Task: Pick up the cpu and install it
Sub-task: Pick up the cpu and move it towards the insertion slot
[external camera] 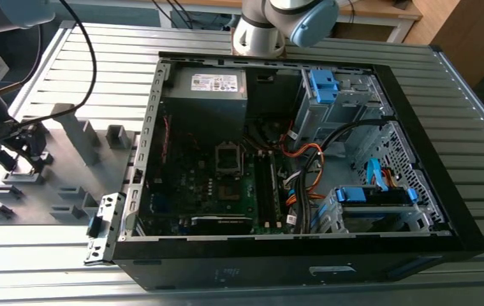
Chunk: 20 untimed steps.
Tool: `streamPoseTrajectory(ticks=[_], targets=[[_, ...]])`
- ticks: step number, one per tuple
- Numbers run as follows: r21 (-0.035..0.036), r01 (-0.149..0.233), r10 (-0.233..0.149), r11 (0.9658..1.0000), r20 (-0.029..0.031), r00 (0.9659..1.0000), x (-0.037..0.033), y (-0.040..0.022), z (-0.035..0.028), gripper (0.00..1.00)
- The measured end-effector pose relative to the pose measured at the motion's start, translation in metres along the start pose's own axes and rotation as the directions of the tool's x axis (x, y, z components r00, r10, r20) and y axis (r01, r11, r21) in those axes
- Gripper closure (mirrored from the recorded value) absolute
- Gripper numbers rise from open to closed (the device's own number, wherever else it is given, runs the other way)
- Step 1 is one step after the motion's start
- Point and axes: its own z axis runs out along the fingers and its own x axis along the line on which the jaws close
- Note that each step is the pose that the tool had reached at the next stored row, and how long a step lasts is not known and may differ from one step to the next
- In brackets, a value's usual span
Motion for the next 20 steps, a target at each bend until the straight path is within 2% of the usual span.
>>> streamPoseTrajectory(ticks=[4, 20], targets=[[-0.0001, 0.000, 0.000, 1.0000, 0.0002, 1.0000, 0.0001, 0.0001, 0.0017, 0.45], [0.0001, 0.000, 0.000, 1.0000, -0.0001, 1.0000, 0.0001, 0.0001, 0.0020, 0.47]])
